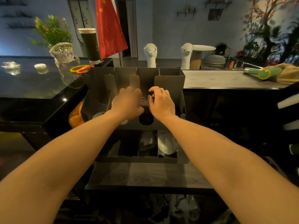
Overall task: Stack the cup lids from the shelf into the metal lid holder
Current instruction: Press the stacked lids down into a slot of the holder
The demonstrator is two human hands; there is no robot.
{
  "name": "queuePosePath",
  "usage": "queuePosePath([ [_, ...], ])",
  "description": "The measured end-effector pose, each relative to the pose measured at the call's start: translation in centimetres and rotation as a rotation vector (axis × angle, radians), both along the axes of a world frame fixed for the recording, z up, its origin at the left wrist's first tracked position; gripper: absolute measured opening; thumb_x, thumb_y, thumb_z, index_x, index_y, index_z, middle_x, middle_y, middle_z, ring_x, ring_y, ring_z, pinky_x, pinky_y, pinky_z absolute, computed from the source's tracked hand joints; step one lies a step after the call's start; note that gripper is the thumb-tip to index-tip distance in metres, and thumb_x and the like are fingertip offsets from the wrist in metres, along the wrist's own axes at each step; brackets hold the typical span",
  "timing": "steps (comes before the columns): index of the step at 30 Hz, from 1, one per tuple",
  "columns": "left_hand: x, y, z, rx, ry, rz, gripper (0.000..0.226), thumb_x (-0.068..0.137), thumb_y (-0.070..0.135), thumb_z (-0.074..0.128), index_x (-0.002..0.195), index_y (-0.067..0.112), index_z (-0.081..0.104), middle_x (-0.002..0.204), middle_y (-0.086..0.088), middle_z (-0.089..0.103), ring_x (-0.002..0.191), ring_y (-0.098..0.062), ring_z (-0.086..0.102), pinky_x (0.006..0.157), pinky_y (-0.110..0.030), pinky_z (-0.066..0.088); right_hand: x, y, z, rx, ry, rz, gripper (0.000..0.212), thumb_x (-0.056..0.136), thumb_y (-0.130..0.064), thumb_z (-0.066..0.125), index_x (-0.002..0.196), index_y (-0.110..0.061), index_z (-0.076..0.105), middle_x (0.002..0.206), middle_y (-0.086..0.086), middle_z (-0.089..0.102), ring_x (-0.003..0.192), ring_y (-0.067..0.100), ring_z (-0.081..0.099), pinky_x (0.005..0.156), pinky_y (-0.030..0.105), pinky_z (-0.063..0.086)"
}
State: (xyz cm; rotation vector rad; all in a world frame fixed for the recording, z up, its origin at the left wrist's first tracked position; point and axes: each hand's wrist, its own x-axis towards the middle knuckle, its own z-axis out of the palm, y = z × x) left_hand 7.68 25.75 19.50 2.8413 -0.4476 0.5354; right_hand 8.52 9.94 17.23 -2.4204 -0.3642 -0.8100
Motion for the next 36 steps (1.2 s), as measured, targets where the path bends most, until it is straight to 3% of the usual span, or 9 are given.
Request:
queuePosePath([
  [4, -1.4, -0.4, 0.2, -0.203, -0.092, -0.131, 0.055, 0.074, 0.032, 0.082, 0.114, 0.013, 0.050, 0.119, -0.007, 0.050, 0.100, -0.018, 0.047, 0.083, -0.028, 0.049, -1.4, 0.3, 0.8, 0.412, 0.252, 0.085, 0.009, 0.098, -0.028, 0.055, 0.104, -0.021, 0.055, 0.092, -0.002, 0.064, 0.086, 0.015, 0.064, 0.075, 0.037, 0.058],
  [8, -2.7, -1.3, -0.2, -0.260, -0.108, -0.198, 0.068, 0.070, 0.032, 0.087, 0.120, 0.008, 0.046, 0.120, -0.007, 0.045, 0.096, -0.015, 0.049, 0.076, -0.021, 0.047, -3.2, -0.2, 1.7, 0.724, 0.609, 0.259, 0.025, 0.099, -0.034, 0.053, 0.116, -0.017, 0.053, 0.107, 0.005, 0.062, 0.095, 0.021, 0.063, 0.066, 0.032, 0.057],
  [12, -3.4, -2.4, -0.7, -0.258, -0.112, -0.267, 0.076, 0.068, 0.036, 0.089, 0.121, 0.006, 0.043, 0.120, -0.010, 0.044, 0.096, -0.017, 0.051, 0.079, -0.026, 0.054, -4.3, -1.4, 2.0, 0.763, 0.734, 0.359, 0.036, 0.095, -0.042, 0.056, 0.121, -0.016, 0.056, 0.109, 0.004, 0.066, 0.103, 0.022, 0.063, 0.082, 0.037, 0.054],
  [18, -4.5, -4.6, -0.6, -0.250, -0.119, -0.379, 0.078, 0.068, 0.047, 0.081, 0.121, 0.007, 0.040, 0.119, -0.008, 0.039, 0.096, -0.017, 0.050, 0.074, -0.020, 0.051, -5.3, -4.3, 2.2, 0.767, 0.757, 0.347, 0.032, 0.090, -0.041, 0.064, 0.115, -0.020, 0.060, 0.109, 0.006, 0.066, 0.102, 0.024, 0.062, 0.078, 0.035, 0.053],
  [23, -4.2, -5.7, -0.1, -0.218, -0.077, -0.387, 0.068, 0.071, 0.042, 0.083, 0.121, 0.015, 0.046, 0.115, 0.001, 0.049, 0.095, -0.014, 0.054, 0.078, -0.023, 0.052, -5.2, -6.8, 2.2, 0.505, 0.531, 0.210, 0.035, 0.083, -0.047, 0.074, 0.105, -0.023, 0.060, 0.102, -0.002, 0.066, 0.095, 0.014, 0.063, 0.080, 0.030, 0.054],
  [28, -2.5, -6.7, 0.1, 0.032, -0.107, -0.361, 0.064, 0.074, 0.042, 0.074, 0.129, 0.019, 0.053, 0.128, -0.002, 0.059, 0.122, -0.024, 0.053, 0.100, -0.040, 0.047, -4.7, -9.0, 1.9, -0.012, 0.245, -0.003, 0.042, 0.079, -0.051, 0.077, 0.107, -0.025, 0.060, 0.108, -0.005, 0.062, 0.095, 0.014, 0.058, 0.079, 0.033, 0.052],
  [36, 0.0, -8.1, -0.9, 0.302, -0.069, -0.211, 0.060, 0.084, 0.040, 0.063, 0.140, 0.026, 0.045, 0.136, 0.000, 0.056, 0.134, -0.024, 0.041, 0.111, -0.045, 0.034, -2.0, -9.8, 1.0, -0.373, 0.163, 0.013, 0.045, 0.083, -0.050, 0.073, 0.115, -0.023, 0.057, 0.117, -0.002, 0.059, 0.105, 0.020, 0.055, 0.085, 0.035, 0.048],
])
